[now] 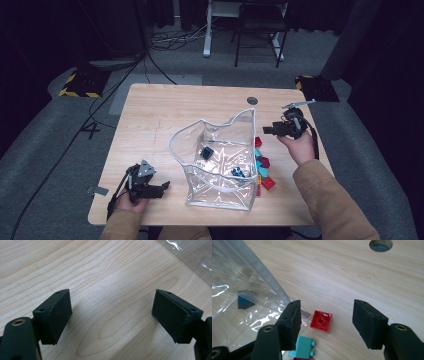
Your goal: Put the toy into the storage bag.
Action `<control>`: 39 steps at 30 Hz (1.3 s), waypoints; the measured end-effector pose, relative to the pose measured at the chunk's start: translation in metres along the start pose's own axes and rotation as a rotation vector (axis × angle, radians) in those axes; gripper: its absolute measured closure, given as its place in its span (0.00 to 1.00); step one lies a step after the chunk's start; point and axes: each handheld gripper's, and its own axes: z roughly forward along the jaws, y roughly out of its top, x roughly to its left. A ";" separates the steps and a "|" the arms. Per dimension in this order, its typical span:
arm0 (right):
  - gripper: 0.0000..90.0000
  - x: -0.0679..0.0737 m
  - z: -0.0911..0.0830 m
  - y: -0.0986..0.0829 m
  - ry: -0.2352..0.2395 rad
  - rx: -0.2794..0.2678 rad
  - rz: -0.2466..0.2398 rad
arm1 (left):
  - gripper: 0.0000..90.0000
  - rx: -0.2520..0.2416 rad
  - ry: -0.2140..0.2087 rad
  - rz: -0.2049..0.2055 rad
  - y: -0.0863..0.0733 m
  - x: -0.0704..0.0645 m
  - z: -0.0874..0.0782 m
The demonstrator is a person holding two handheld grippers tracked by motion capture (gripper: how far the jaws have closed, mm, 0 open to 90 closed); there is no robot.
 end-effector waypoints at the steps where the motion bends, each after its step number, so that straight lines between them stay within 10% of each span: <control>1: 0.45 -0.001 0.004 -0.002 0.000 0.008 0.004 | 0.18 0.000 -0.001 -0.004 0.000 0.000 0.000; 20: 0.47 0.002 0.056 -0.018 0.013 0.126 0.010 | 0.18 0.000 -0.001 -0.004 0.000 0.000 0.000; 39: 0.65 0.002 0.072 -0.023 -0.098 0.192 -0.035 | 0.18 0.000 -0.001 -0.002 0.000 0.000 0.000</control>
